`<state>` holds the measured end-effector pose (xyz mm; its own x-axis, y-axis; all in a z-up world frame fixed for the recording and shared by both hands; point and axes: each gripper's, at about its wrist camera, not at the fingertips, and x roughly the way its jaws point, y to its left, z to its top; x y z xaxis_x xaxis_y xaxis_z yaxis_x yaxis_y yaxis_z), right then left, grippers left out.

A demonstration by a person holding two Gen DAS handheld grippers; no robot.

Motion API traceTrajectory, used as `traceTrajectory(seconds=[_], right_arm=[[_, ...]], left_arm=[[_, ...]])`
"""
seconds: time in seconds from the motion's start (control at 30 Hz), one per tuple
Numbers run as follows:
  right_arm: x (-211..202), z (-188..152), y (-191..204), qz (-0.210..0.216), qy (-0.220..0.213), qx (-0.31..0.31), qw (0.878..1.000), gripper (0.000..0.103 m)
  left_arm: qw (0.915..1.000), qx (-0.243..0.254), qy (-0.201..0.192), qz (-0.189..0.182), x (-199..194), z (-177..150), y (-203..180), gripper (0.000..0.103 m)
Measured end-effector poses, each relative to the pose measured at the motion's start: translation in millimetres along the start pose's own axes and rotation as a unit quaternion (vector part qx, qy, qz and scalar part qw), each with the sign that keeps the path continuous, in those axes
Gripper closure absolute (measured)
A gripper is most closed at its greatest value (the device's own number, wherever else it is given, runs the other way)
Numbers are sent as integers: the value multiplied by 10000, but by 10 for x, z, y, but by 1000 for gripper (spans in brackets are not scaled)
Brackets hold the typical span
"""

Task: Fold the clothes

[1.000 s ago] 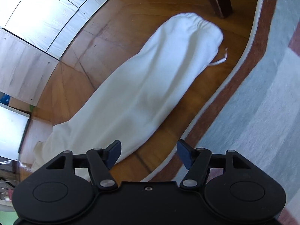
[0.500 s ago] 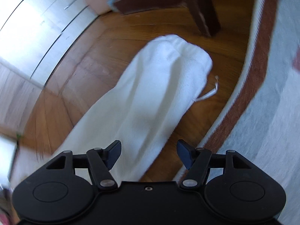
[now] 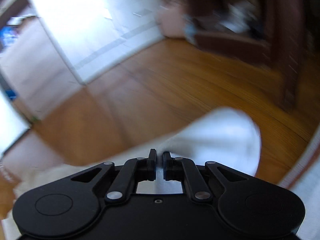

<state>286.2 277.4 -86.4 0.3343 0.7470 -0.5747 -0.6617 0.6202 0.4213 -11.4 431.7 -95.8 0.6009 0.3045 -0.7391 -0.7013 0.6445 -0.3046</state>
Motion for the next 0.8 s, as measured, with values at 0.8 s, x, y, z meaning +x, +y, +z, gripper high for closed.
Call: traceTrajectory(seconds=[0.8], right_arm=[[-20, -912, 1634, 1734, 1527, -2094, 9501, 55]], left_arm=[[9899, -855, -554, 983, -445, -33, 932, 31]])
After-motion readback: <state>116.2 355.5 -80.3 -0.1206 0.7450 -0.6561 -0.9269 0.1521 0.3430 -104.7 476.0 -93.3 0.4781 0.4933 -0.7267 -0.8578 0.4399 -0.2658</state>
